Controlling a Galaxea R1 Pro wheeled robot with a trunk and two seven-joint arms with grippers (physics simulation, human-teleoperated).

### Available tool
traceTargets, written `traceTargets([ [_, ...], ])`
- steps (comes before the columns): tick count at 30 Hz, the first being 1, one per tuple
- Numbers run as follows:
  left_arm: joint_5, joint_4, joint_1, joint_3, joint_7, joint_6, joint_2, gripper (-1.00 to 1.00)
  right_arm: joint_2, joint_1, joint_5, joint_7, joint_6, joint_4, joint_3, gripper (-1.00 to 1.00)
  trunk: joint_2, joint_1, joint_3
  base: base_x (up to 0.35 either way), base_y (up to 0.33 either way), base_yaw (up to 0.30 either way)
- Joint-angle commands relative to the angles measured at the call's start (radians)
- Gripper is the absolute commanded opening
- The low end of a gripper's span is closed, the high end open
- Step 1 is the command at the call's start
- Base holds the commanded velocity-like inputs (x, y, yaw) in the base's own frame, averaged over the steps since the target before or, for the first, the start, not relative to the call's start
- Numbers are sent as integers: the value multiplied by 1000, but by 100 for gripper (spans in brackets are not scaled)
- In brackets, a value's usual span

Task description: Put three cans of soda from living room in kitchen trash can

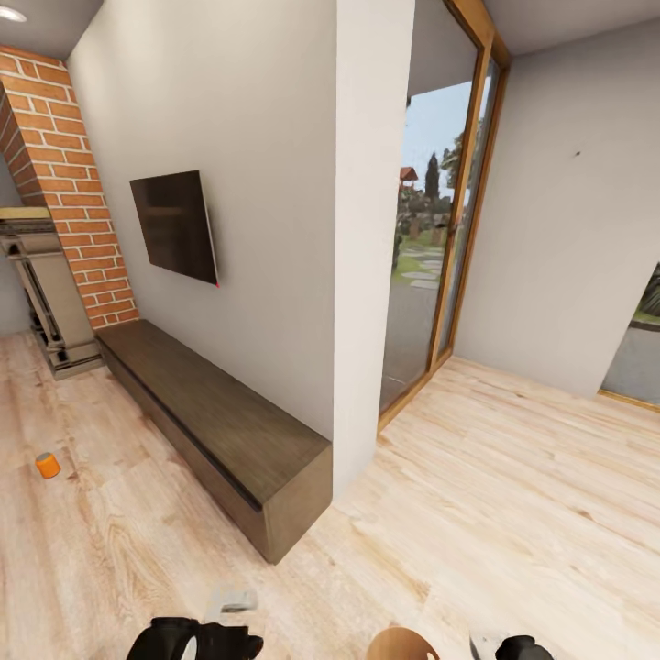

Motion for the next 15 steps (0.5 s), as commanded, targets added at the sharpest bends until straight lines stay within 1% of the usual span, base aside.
traceTargets([
  [1, 3, 68, 0, 0, 1, -9, 0, 100, 0, -4, -1, -4, 0, 28, 0, 100, 0, 0, 0, 0, 0, 0],
  [2, 5, 120, -1, 1, 2, -26, -1, 100, 0, -6, -1, -5, 0, 47, 0, 100, 0, 0, 0, 0, 0, 0],
  [3, 8, 256, -7, 1, 3, -81, 0, 100, 1, -10, -2, -8, -16, 98, -1, 100, 0, 0, 0, 0, 0, 0],
  [4, 9, 331, -18, 3, 4, -114, 1, 100, 1, -13, -2, -9, -33, 129, -1, 100, 0, 0, 0, 0, 0, 0],
  [5, 9, 385, -29, 5, 4, -136, 1, 100, 2, -22, -2, -10, -44, 154, 0, 100, 0, 0, 0, 0, 0, 0],
  [6, 10, 417, -36, 6, 4, -150, 2, 100, 2, -34, -3, -8, -51, 170, 0, 100, 0, 0, 0, 0, 0, 0],
  [9, 11, 454, -44, 7, 2, -166, 2, 100, 2, -51, -2, -8, -63, 189, 1, 100, 0, 0, 0, 0, 0, 0],
  [11, 12, 456, -46, 7, 2, -170, 1, 100, 1, -55, -1, -8, -65, 193, 1, 100, 0, 0, 0, 0, 0, 0],
  [13, 12, 444, -47, 7, 2, -172, 0, 100, 1, -58, 0, -9, -67, 195, 1, 100, 0, 0, 0, 0, 0, 0],
  [15, 11, 411, -47, 7, 1, -174, 2, 100, 2, -60, 1, -11, -68, 193, 2, 100, 0, 0, 0, 0, 0, 0],
])
